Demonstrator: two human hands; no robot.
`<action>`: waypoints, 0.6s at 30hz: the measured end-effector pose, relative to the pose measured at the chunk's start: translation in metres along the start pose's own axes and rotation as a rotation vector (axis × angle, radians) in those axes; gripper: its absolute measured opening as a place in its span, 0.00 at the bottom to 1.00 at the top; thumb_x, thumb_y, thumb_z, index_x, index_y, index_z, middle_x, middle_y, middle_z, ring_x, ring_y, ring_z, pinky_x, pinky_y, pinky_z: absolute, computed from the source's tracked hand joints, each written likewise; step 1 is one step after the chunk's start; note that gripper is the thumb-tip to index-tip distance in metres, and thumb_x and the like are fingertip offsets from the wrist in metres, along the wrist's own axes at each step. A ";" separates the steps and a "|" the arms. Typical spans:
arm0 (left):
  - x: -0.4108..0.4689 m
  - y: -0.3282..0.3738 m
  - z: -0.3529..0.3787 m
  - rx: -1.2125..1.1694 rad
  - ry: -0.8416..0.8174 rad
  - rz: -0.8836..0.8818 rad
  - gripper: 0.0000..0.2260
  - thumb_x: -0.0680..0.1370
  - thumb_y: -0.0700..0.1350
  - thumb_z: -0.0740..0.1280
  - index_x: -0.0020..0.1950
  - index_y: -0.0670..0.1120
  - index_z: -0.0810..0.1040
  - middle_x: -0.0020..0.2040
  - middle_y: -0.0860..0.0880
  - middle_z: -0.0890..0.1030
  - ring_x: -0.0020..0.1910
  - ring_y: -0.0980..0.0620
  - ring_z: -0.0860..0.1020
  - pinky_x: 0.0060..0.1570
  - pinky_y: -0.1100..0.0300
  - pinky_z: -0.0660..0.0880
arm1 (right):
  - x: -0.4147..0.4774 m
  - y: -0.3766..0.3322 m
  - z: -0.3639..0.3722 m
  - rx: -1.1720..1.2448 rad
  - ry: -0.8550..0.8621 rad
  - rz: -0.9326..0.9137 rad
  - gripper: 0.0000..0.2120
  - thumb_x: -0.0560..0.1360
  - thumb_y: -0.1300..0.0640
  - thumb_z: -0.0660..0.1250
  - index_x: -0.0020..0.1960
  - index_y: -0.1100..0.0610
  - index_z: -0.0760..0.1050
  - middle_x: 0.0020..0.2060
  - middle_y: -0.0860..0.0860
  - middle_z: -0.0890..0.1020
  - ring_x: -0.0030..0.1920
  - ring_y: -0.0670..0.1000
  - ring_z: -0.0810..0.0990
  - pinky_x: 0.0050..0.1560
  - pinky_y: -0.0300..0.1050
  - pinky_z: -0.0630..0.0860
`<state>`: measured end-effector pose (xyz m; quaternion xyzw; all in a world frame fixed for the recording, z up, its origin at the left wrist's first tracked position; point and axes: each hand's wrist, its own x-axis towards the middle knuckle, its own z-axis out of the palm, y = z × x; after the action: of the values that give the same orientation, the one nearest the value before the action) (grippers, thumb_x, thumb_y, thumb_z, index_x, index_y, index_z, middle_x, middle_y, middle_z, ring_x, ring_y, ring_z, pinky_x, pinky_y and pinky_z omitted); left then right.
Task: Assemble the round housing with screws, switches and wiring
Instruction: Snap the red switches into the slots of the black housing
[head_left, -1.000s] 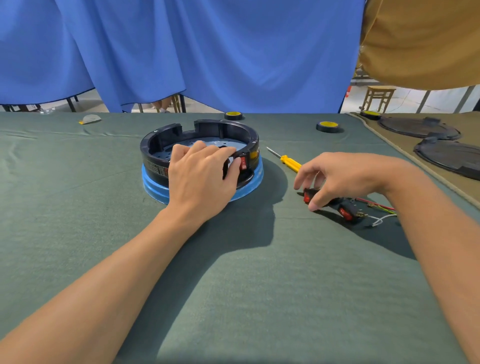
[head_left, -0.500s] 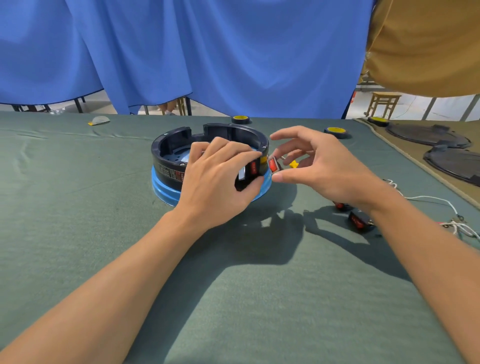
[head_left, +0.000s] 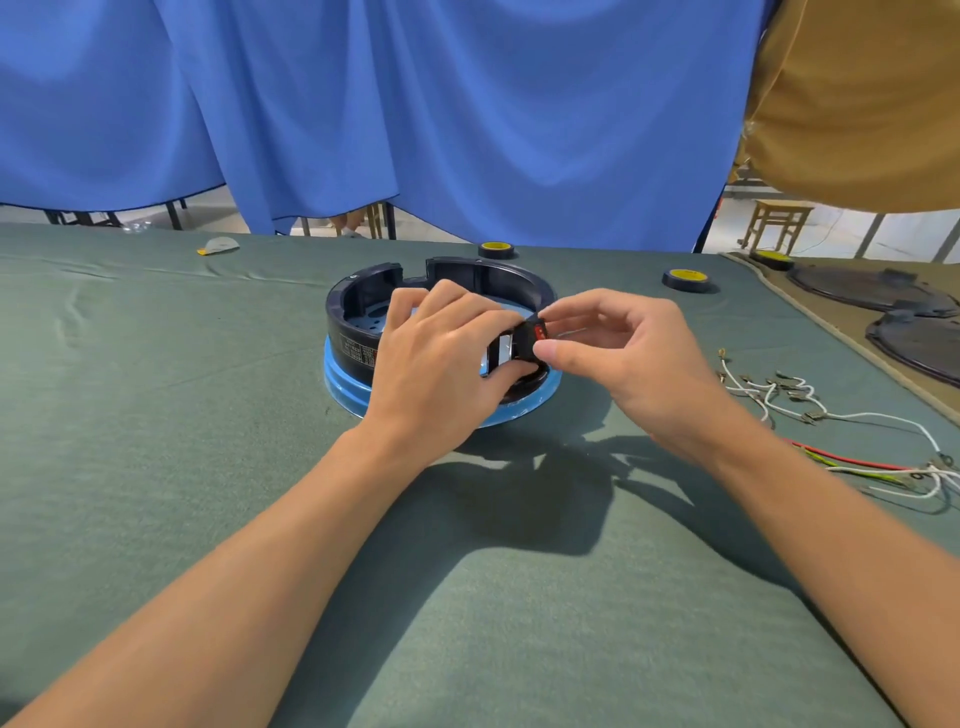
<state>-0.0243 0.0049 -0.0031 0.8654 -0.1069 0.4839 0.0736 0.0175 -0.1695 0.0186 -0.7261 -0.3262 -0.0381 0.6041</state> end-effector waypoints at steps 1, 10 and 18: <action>0.000 0.000 -0.001 0.002 -0.016 0.001 0.12 0.70 0.53 0.75 0.48 0.47 0.85 0.46 0.53 0.84 0.45 0.48 0.79 0.51 0.56 0.64 | 0.000 0.001 0.002 -0.053 0.020 0.004 0.10 0.70 0.65 0.75 0.50 0.58 0.81 0.43 0.54 0.85 0.45 0.50 0.84 0.51 0.45 0.81; 0.002 -0.017 -0.007 0.036 -0.201 -0.082 0.15 0.74 0.58 0.70 0.54 0.51 0.83 0.42 0.51 0.83 0.45 0.48 0.77 0.51 0.54 0.60 | -0.005 0.001 0.012 -0.266 0.068 -0.024 0.09 0.70 0.61 0.75 0.46 0.49 0.81 0.38 0.48 0.84 0.40 0.49 0.84 0.53 0.52 0.79; 0.005 -0.010 -0.014 -0.091 -0.156 -0.291 0.19 0.70 0.52 0.58 0.52 0.51 0.85 0.38 0.50 0.85 0.40 0.45 0.80 0.49 0.56 0.70 | -0.010 0.005 0.025 -0.490 0.114 -0.196 0.08 0.71 0.60 0.75 0.49 0.54 0.81 0.37 0.47 0.83 0.39 0.43 0.82 0.46 0.38 0.79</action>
<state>-0.0311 0.0177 0.0083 0.9025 -0.0077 0.3941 0.1734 0.0036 -0.1517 0.0031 -0.8123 -0.3412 -0.2151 0.4213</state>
